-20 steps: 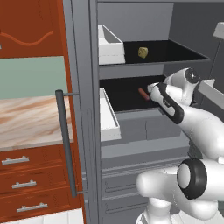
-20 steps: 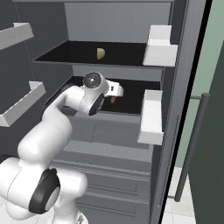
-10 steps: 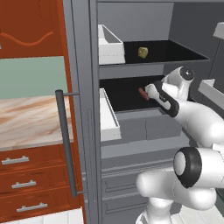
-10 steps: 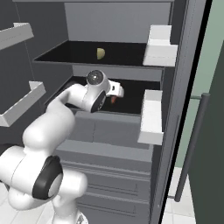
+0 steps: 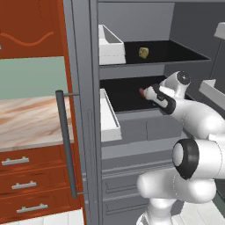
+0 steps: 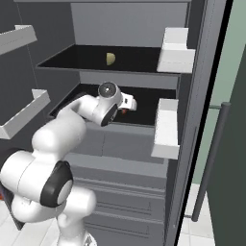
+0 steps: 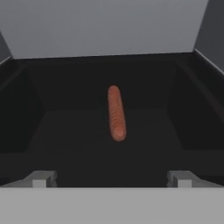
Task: Retrieve the sausage and cheese from the fridge and place them on the cutting board on the counter.
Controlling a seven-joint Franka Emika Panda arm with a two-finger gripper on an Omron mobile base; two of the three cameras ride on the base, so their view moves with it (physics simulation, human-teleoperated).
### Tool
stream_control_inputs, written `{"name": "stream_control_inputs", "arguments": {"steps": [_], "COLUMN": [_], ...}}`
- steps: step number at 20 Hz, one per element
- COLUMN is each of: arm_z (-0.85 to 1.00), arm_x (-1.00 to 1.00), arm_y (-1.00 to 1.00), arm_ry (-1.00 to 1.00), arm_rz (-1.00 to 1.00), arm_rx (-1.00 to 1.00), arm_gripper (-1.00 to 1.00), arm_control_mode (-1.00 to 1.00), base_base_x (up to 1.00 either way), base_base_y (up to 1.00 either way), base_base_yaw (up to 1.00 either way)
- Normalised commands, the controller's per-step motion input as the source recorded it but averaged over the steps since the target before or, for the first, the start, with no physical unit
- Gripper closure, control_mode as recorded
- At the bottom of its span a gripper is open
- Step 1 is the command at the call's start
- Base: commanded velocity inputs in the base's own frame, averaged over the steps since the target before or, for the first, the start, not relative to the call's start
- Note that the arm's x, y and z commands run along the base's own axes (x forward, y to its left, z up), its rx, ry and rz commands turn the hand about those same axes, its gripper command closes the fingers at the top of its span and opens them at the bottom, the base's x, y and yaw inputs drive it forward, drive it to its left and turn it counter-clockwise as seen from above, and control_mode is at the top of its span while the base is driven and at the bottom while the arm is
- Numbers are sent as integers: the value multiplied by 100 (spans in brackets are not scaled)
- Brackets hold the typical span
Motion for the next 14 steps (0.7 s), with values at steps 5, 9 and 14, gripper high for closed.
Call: {"name": "stream_control_inputs", "arguments": {"steps": [5, 9, 14], "arm_z": [-11, -12, -20], "arm_x": [28, 23, 12], "arm_y": [0, 0, 0], "arm_ry": [0, 1, 0], "arm_rz": [0, 0, 1], "arm_rx": [7, 9, 2], "arm_gripper": [-100, -100, -100], "arm_control_mode": [-100, -100, -100], "base_base_x": [0, 0, 0], "base_base_y": [0, 0, 0], "base_base_yaw": [0, 0, 0]}}
